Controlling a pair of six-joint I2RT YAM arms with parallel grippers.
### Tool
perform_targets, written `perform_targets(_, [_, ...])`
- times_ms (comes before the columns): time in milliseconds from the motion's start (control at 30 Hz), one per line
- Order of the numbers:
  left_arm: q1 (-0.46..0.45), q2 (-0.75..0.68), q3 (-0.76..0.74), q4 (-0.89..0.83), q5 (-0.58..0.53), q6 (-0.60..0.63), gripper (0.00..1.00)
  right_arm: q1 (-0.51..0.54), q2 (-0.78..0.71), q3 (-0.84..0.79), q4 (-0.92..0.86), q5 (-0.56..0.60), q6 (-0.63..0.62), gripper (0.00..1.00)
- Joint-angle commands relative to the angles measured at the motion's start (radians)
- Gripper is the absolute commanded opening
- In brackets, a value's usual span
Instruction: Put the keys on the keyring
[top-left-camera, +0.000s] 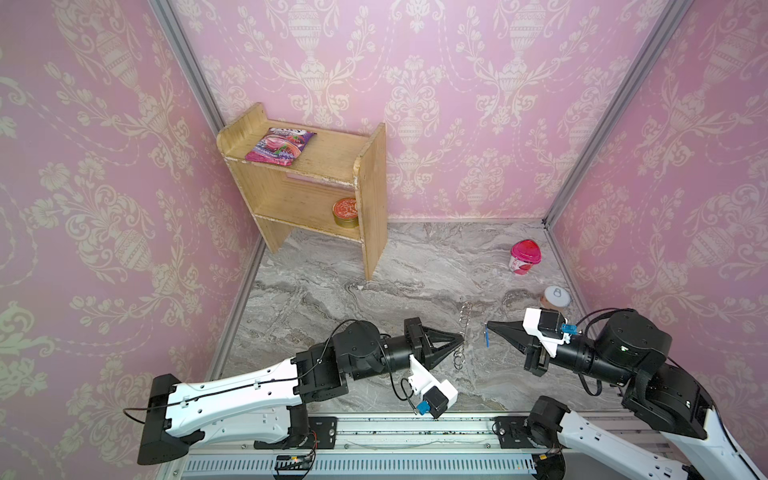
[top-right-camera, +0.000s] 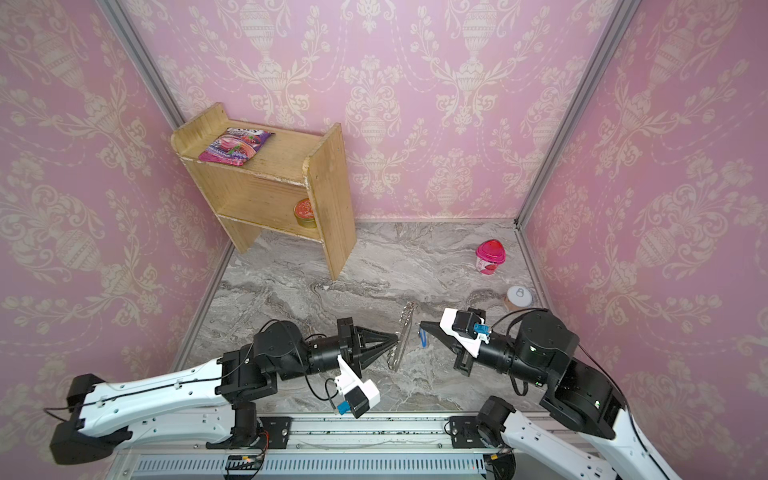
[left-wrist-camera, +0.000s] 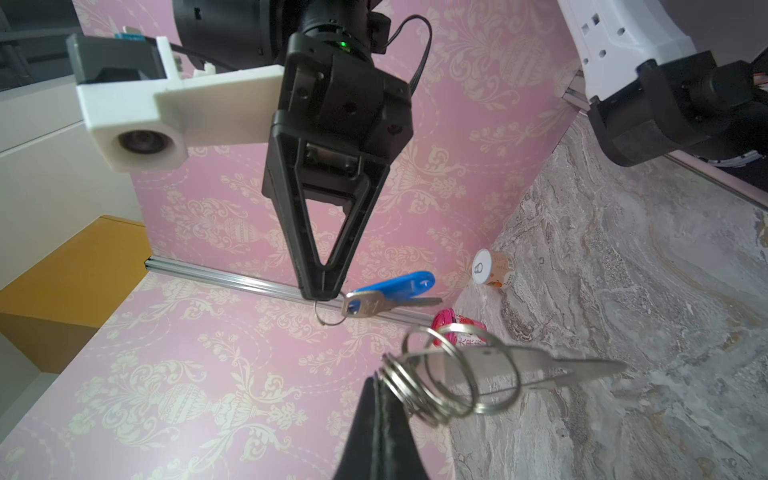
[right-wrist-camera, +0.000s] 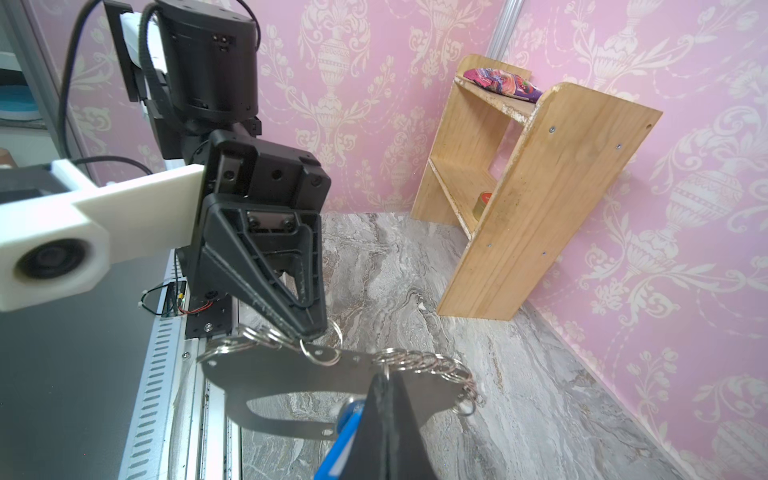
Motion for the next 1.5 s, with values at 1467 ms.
perform_targets(1467, [0.263,0.067,0.013,0.348,0.449,-0.801,0.00,-0.001,-0.120,-0.149,0.269,-0.009,0.017,0.00])
